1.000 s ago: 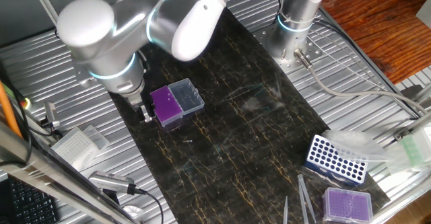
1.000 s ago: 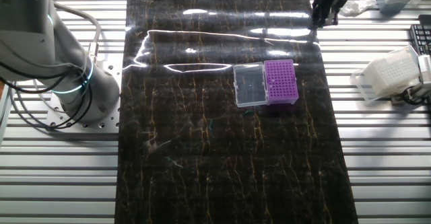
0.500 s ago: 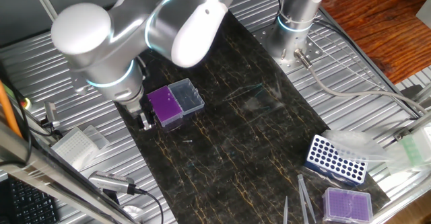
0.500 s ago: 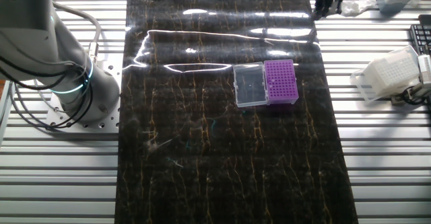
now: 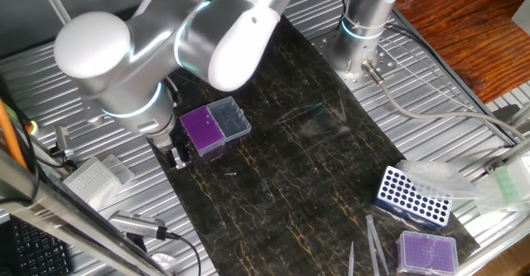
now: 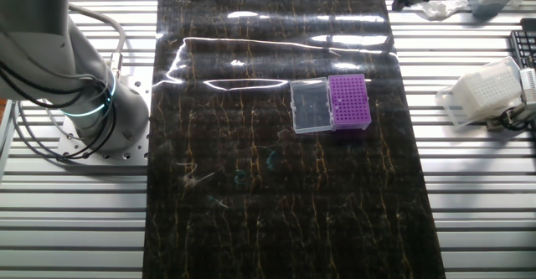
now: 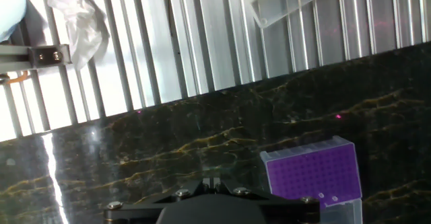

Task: Insert a small pipette tip into the holder for small pipette tips

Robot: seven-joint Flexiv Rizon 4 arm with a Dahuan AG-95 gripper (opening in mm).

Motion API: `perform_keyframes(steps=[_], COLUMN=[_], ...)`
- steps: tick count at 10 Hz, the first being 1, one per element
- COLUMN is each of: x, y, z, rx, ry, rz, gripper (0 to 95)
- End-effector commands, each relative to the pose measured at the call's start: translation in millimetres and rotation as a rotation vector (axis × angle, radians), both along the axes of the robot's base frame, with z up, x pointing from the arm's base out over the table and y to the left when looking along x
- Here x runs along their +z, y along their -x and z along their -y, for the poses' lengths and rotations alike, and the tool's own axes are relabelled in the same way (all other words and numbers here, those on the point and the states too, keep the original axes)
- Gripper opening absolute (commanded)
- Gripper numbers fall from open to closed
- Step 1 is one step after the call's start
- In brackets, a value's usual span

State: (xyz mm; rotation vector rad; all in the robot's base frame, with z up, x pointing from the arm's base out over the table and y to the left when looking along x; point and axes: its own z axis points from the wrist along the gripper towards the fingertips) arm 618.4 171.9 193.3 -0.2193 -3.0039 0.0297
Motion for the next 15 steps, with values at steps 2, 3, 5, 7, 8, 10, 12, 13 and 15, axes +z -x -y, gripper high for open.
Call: perform_keyframes(steps=[2, 3, 5, 7, 8, 10, 12, 13, 15], x=[-0.2, -0.2, -0.3, -0.5, -0.6, -0.6, -1.0, -1.3, -1.6], y=[-0.1, -0.1, -0.1, 0.0, 0.0, 0.0, 0.2, 0.3, 0.3], z=[0.1, 0.1, 0.2, 0.5, 0.6, 0.7, 1.5, 2.1, 2.4], rx=[0.023, 0.038, 0.082, 0.106, 0.115, 0.125, 0.129, 0.129, 0.114], ry=[-0.003, -0.008, -0.025, -0.026, -0.02, -0.018, -0.017, -0.018, -0.017], rz=[0.023, 0.04, 0.041, 0.029, 0.029, 0.023, 0.002, -0.002, -0.005], gripper=[0.0, 0.0, 0.0, 0.0, 0.0, 0.0, 0.0, 0.0, 0.0])
